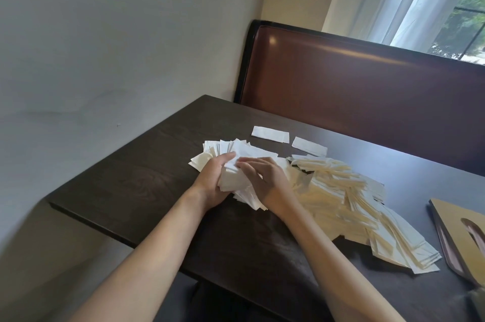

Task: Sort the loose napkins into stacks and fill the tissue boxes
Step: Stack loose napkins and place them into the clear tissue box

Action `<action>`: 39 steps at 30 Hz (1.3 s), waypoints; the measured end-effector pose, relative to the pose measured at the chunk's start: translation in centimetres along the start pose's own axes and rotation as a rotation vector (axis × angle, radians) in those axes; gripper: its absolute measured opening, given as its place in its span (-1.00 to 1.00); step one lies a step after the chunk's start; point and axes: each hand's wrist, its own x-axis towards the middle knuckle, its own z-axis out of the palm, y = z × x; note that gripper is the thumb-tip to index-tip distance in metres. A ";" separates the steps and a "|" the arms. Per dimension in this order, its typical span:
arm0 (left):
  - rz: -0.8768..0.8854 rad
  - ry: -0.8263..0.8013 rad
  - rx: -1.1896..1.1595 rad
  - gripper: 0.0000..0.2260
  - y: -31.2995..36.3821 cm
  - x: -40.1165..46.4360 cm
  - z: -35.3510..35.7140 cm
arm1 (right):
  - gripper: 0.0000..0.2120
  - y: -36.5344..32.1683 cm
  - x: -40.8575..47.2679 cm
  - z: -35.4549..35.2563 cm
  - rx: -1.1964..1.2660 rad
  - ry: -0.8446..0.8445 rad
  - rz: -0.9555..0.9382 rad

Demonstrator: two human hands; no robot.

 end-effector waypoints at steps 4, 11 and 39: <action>0.047 -0.031 0.024 -0.72 -0.2 0.1 0.0 | -0.77 -0.4 1.2 -0.9 0.092 0.206 0.142; 0.060 -0.117 0.049 -0.70 -0.3 -0.5 0.6 | -0.74 -0.2 3.2 -1.6 0.384 0.229 0.376; 0.172 0.144 0.045 -0.86 0.2 1.3 -0.1 | -0.87 0.9 2.3 -6.2 0.330 0.270 0.328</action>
